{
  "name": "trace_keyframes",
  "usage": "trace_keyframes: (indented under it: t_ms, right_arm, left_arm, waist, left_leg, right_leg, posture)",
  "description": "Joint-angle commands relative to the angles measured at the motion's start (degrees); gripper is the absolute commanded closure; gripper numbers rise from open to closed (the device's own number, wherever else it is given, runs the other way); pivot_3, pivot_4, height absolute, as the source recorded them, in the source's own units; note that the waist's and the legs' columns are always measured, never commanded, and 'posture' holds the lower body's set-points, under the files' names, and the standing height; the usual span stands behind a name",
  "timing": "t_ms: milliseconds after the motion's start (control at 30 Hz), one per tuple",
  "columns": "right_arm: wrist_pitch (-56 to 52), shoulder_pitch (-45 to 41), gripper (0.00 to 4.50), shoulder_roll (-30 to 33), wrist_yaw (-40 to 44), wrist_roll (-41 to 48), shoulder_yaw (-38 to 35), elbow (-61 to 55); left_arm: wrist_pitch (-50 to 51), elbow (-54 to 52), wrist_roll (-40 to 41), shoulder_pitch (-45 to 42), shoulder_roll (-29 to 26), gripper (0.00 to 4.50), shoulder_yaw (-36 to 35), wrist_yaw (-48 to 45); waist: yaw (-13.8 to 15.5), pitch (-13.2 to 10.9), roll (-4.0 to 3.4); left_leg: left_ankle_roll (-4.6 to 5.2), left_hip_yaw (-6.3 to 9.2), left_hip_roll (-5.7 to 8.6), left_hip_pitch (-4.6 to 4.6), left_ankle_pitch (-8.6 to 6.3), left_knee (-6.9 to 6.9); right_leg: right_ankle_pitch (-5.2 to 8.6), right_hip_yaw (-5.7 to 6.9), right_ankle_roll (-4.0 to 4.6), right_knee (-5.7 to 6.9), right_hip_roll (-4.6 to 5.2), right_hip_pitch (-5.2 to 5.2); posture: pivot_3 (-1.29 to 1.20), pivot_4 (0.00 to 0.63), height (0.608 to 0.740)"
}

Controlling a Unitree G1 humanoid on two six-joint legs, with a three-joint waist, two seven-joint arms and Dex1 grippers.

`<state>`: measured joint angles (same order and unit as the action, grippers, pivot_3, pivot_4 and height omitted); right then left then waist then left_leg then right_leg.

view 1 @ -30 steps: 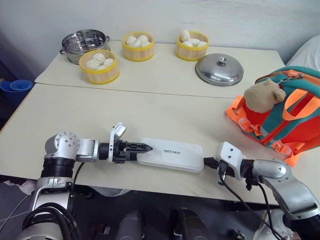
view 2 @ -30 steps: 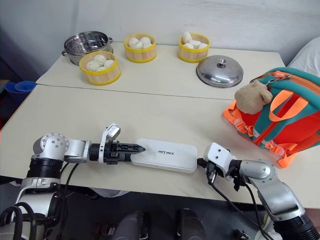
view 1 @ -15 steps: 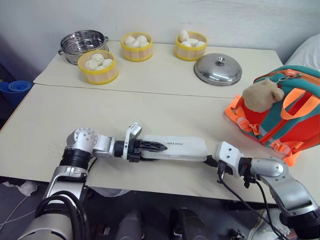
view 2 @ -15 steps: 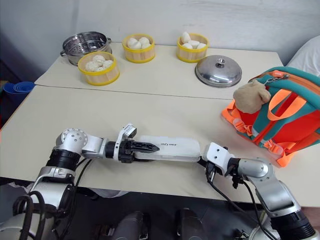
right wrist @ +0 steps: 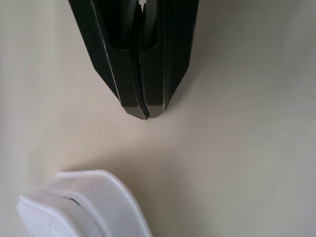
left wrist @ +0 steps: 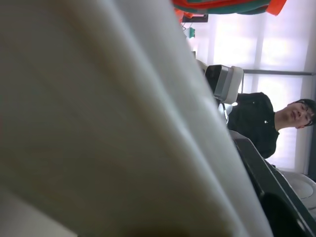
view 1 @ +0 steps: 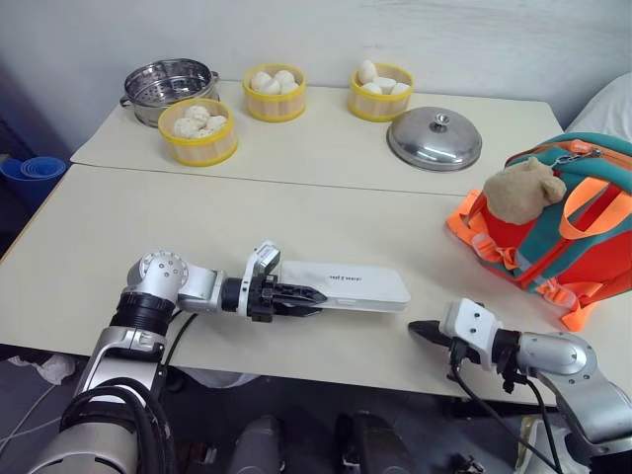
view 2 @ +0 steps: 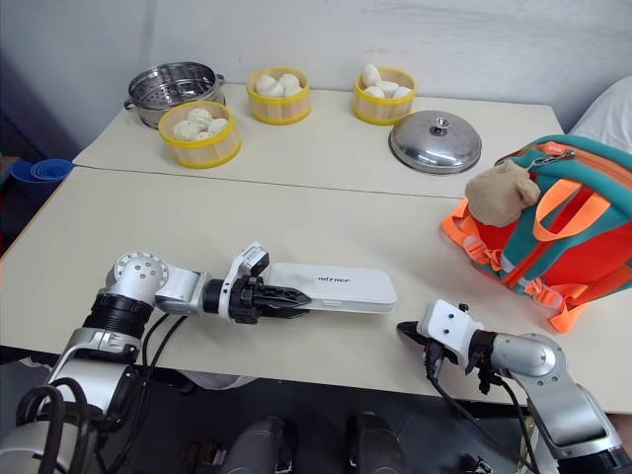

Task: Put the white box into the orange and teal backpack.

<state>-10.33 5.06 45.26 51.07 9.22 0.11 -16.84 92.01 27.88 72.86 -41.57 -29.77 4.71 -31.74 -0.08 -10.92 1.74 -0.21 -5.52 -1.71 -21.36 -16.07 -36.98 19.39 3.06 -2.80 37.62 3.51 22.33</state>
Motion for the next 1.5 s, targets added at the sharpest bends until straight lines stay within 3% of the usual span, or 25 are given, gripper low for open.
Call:
trace_keyframes:
  t_ms: [33, 233, 267, 500, 733, 867, 1000, 1200, 1367, 1500]
  right_arm:
    - [-1.54, 1.63, 4.5, 0.86, 0.24, -0.47, -0.31, 1.53]
    - [-1.72, 1.56, 4.5, 0.94, 0.95, 0.17, -0.25, 1.8]
    - [-1.83, 1.6, 4.5, 0.96, 1.1, 0.36, -0.23, 1.69]
    - [-2.59, 1.01, 4.5, 1.04, 1.35, 1.41, -0.45, 1.05]
    - [-2.12, -0.58, 4.5, 0.98, 1.69, 1.06, -0.17, 2.73]
    - [-1.46, -1.53, 4.5, 0.88, 2.03, 0.66, 0.08, 4.02]
    - [-1.2, -2.29, 4.5, 1.01, 2.14, 0.95, -0.57, 4.63]
    - [-2.1, -5.14, 4.5, 1.18, 3.5, 1.48, 0.12, 4.88]
    - [-5.22, -10.06, 4.5, -0.64, 4.33, 0.85, 4.6, 4.31]
    - [-8.57, -12.54, 4.5, -1.56, 4.46, 0.05, 7.81, 3.75]
  left_arm:
    - [0.49, -2.51, 0.76, 1.85, -1.16, 2.86, -0.46, 1.31]
    - [0.48, -8.36, -1.03, 5.78, -0.88, 2.86, -2.53, 2.62]
    - [0.49, -8.61, -0.7, 6.25, -1.2, 2.13, -2.38, 3.12]
    - [0.49, -10.61, 2.41, 10.74, -7.1, 0.08, -4.91, 8.53]
    - [0.49, -22.74, 10.54, 23.01, -18.77, 0.08, -4.13, 10.58]
    - [-0.38, -25.6, 6.24, 27.87, -21.53, 0.08, -9.44, 10.15]
    - [-6.31, -27.47, 0.6, 31.41, -27.7, 0.08, -12.26, 2.16]
    - [-4.89, -14.77, -1.59, 21.11, -25.42, 0.08, -15.12, 0.38]
    - [-0.02, -7.58, -7.62, 10.9, -18.83, 0.08, -10.88, 0.26]
    - [0.49, -5.52, -6.89, 8.41, -18.01, 0.08, -5.54, -1.4]
  waist:
    - [0.0, 0.0, 0.0]
    - [0.0, 0.01, 0.03]
    - [0.01, 0.02, 0.03]
    - [-0.08, 0.02, 0.03]
    - [-0.86, 0.05, 0.03]
    - [-0.92, 0.07, 0.0]
    - [-1.46, 0.09, -0.01]
    - [-1.19, 0.15, -0.13]
    - [-0.98, 0.13, -0.06]
    - [-1.52, 0.14, -0.07]
  left_leg:
    - [0.0, 0.01, -0.01, 0.0, 0.0, 0.0]
    - [0.01, 0.01, 0.0, 0.01, -0.01, -0.01]
    - [0.01, 0.01, -0.01, 0.0, -0.01, 0.0]
    - [0.01, 0.02, -0.03, 0.02, -0.02, 0.03]
    - [-0.08, 0.11, -0.04, 0.12, -0.1, 0.24]
    - [-0.12, 0.13, -0.03, 0.13, -0.28, 0.23]
    - [0.03, 0.14, -0.04, 0.15, -0.37, 0.38]
    - [-0.06, 0.19, -0.03, 0.23, -0.15, 0.71]
    - [0.19, 0.19, -0.01, 0.09, -0.02, 0.7]
    - [-0.08, 0.16, 0.0, 0.1, 0.02, 0.76]
  right_leg:
    - [0.0, 0.0, 0.0, 0.0, 0.0, 0.0]
    - [0.0, 0.0, 0.0, -0.01, 0.0, -0.02]
    - [0.0, 0.0, 0.0, -0.01, 0.0, -0.01]
    - [0.0, 0.0, 0.01, -0.02, 0.0, 0.0]
    - [0.08, -0.05, 0.15, -0.04, 0.01, 0.03]
    - [0.1, -0.05, 0.19, -0.08, 0.04, 0.01]
    - [0.18, -0.04, 0.36, -0.07, 0.04, 0.06]
    - [0.26, 0.06, 0.66, -0.06, 0.03, 0.15]
    - [0.16, 0.09, 0.49, -0.07, 0.04, 0.2]
    - [0.17, 0.08, 0.44, -0.09, 0.03, 0.22]
  posture:
    - [0.0, 0.15, 0.74]
    - [0.0, 0.15, 0.74]
    - [0.0, 0.15, 0.74]
    - [0.0, 0.15, 0.74]
    - [0.0, 0.15, 0.74]
    - [0.0, 0.15, 0.74]
    - [0.0, 0.15, 0.74]
    - [0.0, 0.15, 0.74]
    - [0.0, 0.15, 0.74]
    - [0.0, 0.15, 0.74]
